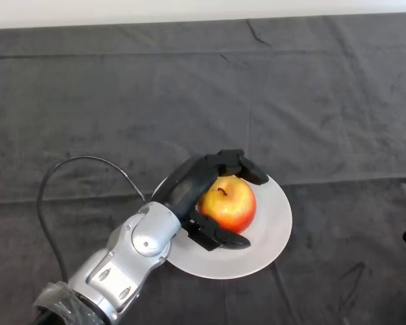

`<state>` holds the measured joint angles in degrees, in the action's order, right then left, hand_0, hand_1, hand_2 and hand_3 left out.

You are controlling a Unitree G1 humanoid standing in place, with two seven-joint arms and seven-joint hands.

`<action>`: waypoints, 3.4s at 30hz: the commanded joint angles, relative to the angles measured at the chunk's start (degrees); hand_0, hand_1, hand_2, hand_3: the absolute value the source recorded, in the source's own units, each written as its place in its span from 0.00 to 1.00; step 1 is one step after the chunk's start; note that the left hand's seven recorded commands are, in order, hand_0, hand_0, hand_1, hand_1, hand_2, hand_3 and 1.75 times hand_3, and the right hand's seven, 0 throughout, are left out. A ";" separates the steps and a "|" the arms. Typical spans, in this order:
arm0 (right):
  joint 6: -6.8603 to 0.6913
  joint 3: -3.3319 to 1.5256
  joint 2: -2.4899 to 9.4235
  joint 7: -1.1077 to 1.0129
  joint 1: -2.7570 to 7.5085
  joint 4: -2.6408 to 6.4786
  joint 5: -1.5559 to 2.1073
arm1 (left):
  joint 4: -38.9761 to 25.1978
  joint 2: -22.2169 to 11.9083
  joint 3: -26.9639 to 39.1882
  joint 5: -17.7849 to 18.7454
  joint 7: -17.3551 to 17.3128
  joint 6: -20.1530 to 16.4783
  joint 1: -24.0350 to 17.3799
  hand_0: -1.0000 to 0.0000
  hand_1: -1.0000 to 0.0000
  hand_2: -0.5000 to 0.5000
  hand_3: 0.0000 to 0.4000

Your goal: Move the apple to the plate

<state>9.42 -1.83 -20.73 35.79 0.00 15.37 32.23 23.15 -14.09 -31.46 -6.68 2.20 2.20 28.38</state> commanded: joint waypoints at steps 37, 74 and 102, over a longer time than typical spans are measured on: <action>-2.74 0.07 1.81 -0.30 0.44 3.20 1.73 | -7.47 -5.63 6.35 2.41 -2.03 -4.74 5.05 1.00 1.00 0.50 0.00; -2.94 0.39 2.01 -0.51 0.46 3.12 1.44 | -22.44 -21.49 51.16 8.20 4.51 -4.99 -3.57 1.00 1.00 0.50 0.00; -2.62 -0.16 1.66 -0.16 0.42 3.25 1.94 | -20.78 -29.39 78.73 10.30 8.26 -1.73 -11.85 1.00 1.00 0.50 0.00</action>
<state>8.14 -1.94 -20.60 35.86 -0.17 15.82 32.45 2.19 -38.98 47.13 3.25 10.35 0.07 17.37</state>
